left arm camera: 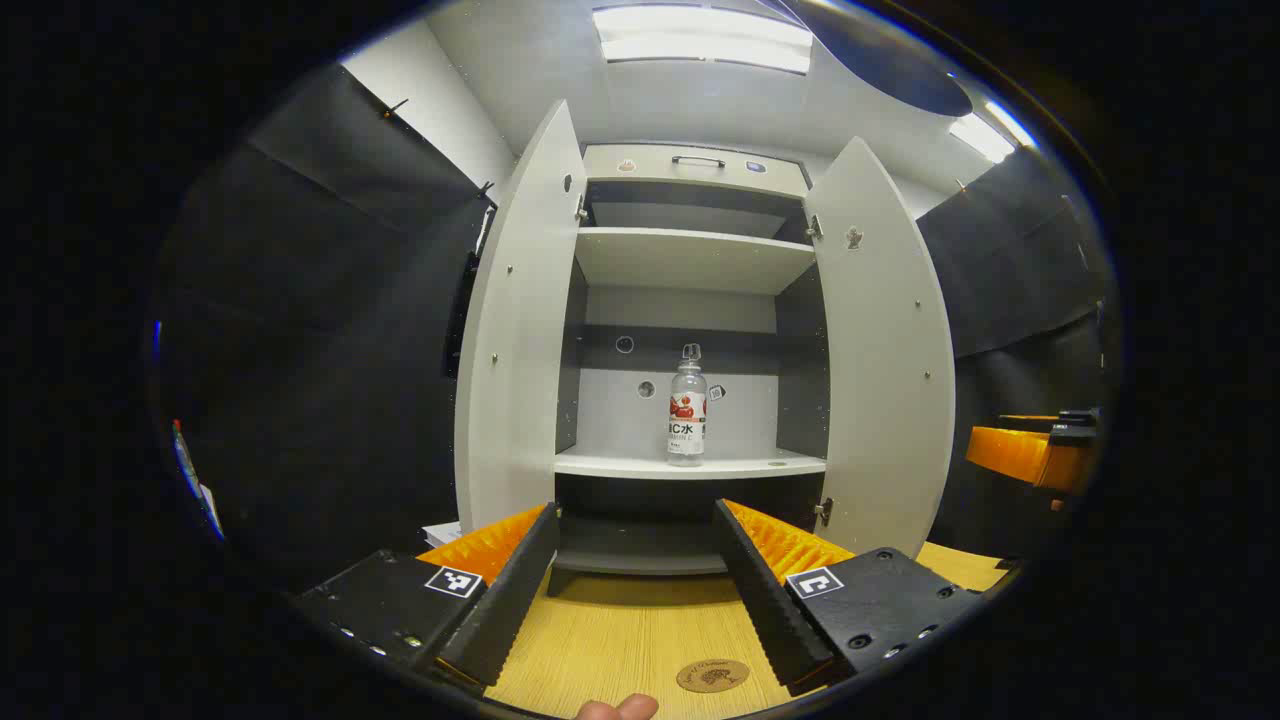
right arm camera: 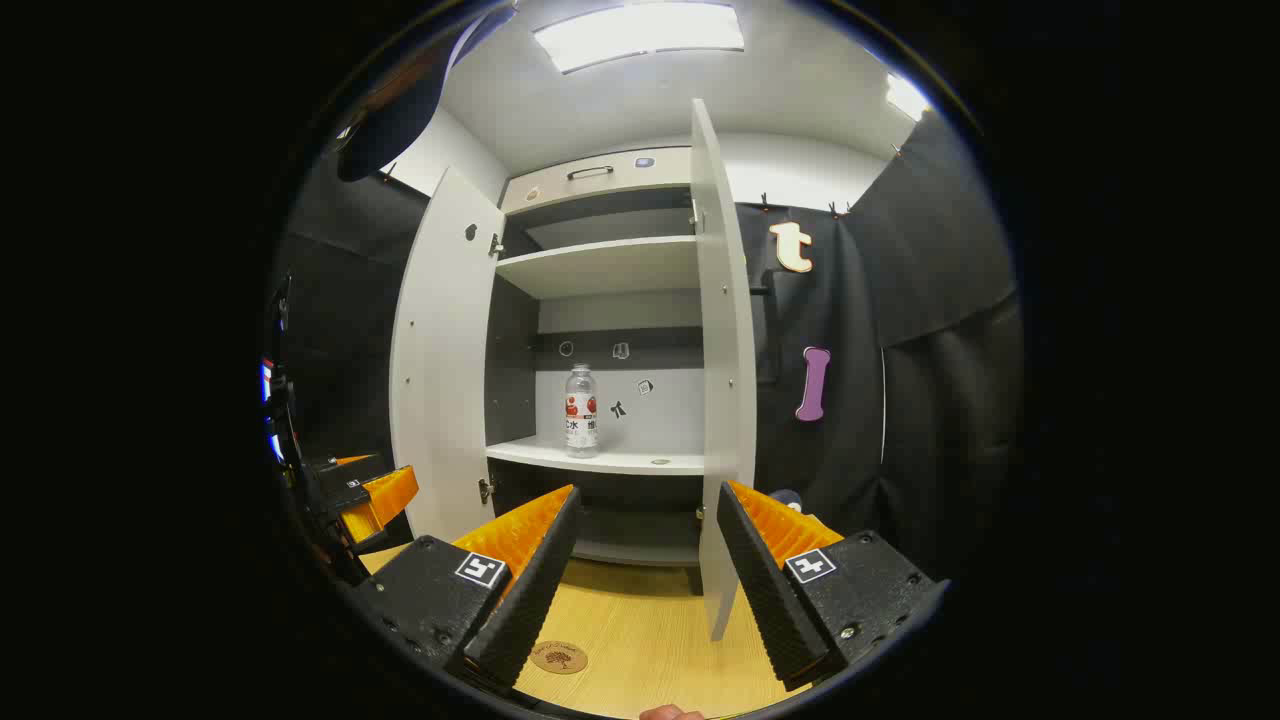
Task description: Grasp the bottle in the cabinet with the left hand and place it on the coaster, then close the right door with the right hand and the left door with the left hand.
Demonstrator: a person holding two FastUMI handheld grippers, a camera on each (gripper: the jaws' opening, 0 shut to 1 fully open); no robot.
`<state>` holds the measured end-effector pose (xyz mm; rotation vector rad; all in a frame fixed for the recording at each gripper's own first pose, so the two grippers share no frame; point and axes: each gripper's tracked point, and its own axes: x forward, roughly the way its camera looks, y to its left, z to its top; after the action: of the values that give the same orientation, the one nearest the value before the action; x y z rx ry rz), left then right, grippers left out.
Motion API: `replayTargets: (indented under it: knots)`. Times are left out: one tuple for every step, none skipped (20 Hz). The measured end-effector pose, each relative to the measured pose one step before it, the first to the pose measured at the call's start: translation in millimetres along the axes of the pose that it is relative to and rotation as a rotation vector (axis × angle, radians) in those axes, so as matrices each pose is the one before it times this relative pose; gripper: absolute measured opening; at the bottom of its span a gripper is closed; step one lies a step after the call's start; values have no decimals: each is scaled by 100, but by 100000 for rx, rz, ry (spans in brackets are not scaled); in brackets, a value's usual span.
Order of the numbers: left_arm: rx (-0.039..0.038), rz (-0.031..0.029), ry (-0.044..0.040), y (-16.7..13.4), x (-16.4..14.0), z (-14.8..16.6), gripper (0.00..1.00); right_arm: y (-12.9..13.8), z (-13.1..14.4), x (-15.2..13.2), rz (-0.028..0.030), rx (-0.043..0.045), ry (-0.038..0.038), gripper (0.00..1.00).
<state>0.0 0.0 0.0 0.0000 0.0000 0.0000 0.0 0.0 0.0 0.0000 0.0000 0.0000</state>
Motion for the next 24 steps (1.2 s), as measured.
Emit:
replayTargets:
  knots:
    - [75, -220, -221, -22, 142, 17, 94, -37, 85, 28, -47, -160, -377, 84]
    - [-153, -358, 403, -115, 29, -24, 99, -138, 6, 31, -299, -252, 93, 84]
    - [-111, -489, 689, -101, -16, -151, 94, -126, -99, 19, -350, -27, 265, 84]
    - [77, -160, 382, -22, -18, -60, 95, -126, -71, 9, -410, 272, 339, 83]
    - [34, 246, 66, 55, -10, -12, 94, -46, -102, 47, -113, 479, 153, 84]
    - [-100, 111, 79, 30, 71, -39, 95, 6, -104, -32, 139, 490, 166, 84]
    - [-65, 111, 88, -17, -49, 9, 94, -31, -122, 28, -60, 406, 281, 84]
    - [12, 146, 224, 69, -33, -78, 94, -76, -83, 25, -181, 206, 473, 84]
    - [-83, 136, 30, 37, -65, -12, 94, 50, -159, 25, -122, 218, 331, 84]
    - [-92, 114, -34, 10, -35, -5, 95, 61, -68, 2, 196, 264, 170, 84]
    - [-8, 313, 172, 102, 24, -17, 94, 111, -88, 7, 280, 107, 101, 84]
    - [-9, 389, -44, 78, -60, 39, 94, 62, 20, 39, 59, -2, 93, 84]
    - [-136, 143, -316, 41, 83, 77, 94, 42, -164, 74, 233, -61, 174, 84]
    - [-124, 14, -124, -35, 120, 7, 94, 65, -25, 89, 231, -26, 71, 84]
    - [-127, -71, 84, -27, 238, 28, 99, -32, -103, 89, -23, 65, 266, 84]
    - [-296, -291, 439, -112, 39, 30, 95, 31, 29, 72, 129, 69, 301, 84]
    - [-772, -395, 129, -127, 43, 69, 99, -44, -30, 74, 219, 106, 162, 84]
    - [-885, -248, -579, -130, 133, 312, 95, -36, 128, 118, -28, 24, -108, 84]
    - [-754, -288, -939, -129, 140, 327, 95, -70, 112, 45, -187, -32, -247, 84]
    - [-409, -141, -669, 0, 199, 183, 95, -72, 26, 32, -373, -22, -139, 84]
    - [-178, -78, -237, 45, 212, 99, 99, -38, -49, 24, -269, 173, -190, 84]
    - [70, -151, 471, -45, 91, -67, 99, -52, 7, 9, -64, 415, -83, 84]
    - [92, -238, 612, -42, 90, -139, 95, 122, -81, 42, 210, 433, 68, 84]
    - [166, -312, 325, -103, 125, -78, 95, 75, -38, 81, 122, 200, 282, 84]
